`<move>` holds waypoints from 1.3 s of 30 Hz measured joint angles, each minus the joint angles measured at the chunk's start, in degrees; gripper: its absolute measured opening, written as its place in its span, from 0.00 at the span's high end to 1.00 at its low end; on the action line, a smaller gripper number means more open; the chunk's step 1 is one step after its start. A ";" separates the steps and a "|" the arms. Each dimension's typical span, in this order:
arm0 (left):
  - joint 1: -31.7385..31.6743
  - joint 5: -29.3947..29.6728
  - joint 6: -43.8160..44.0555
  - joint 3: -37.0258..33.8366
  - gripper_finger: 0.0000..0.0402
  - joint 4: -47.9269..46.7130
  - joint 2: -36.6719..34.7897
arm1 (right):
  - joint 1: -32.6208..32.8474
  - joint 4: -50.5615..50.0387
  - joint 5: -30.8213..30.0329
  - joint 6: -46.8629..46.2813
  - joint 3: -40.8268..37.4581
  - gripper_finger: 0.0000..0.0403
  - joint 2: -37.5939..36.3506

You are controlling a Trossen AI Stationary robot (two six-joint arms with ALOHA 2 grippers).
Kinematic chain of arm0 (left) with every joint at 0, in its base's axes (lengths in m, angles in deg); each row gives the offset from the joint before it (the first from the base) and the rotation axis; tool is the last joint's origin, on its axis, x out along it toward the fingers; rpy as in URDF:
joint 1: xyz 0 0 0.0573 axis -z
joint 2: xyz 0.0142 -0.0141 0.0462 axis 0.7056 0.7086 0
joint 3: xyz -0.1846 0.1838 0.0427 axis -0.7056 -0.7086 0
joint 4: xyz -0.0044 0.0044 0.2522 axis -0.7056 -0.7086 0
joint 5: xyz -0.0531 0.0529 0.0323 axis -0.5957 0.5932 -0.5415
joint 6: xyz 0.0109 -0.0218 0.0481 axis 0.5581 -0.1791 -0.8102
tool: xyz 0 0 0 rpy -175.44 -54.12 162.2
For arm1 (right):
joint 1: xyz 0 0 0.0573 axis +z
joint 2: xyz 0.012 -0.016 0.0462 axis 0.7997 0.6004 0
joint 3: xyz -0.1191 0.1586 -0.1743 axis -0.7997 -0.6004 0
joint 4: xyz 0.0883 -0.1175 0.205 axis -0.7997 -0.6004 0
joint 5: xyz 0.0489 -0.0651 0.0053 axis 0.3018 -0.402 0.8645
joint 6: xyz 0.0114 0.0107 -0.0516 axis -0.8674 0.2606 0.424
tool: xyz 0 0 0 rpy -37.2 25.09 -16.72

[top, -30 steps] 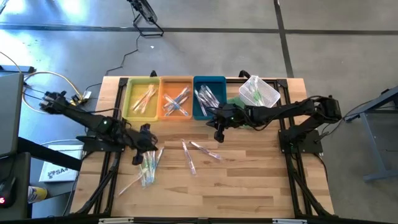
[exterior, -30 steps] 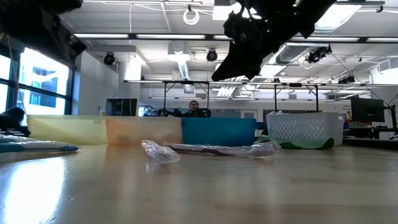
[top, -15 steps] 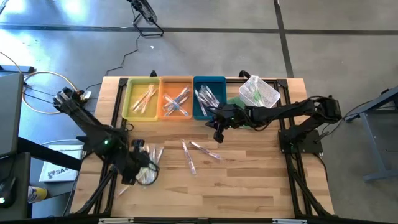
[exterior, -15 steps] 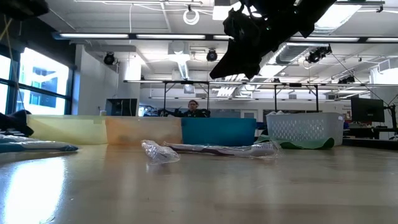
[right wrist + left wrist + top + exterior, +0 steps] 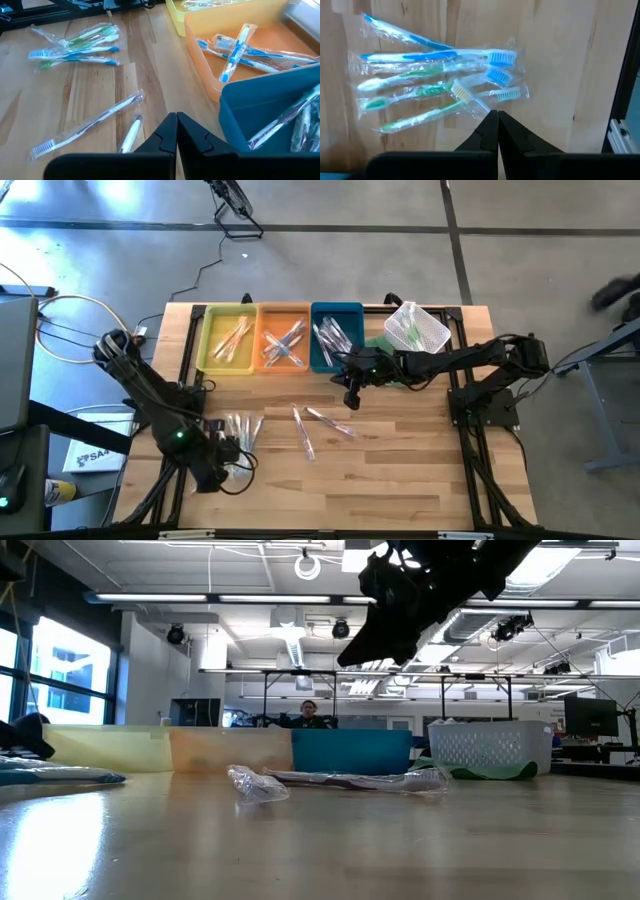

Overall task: Pick & Place Toothbrushes
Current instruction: Put the yellow toothbrush into the yellow bin

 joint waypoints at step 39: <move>5.55 -11.35 20.79 -16.43 0.68 17.77 2.10 | 0.00 -0.32 0.17 2.69 0.01 1.00 0.04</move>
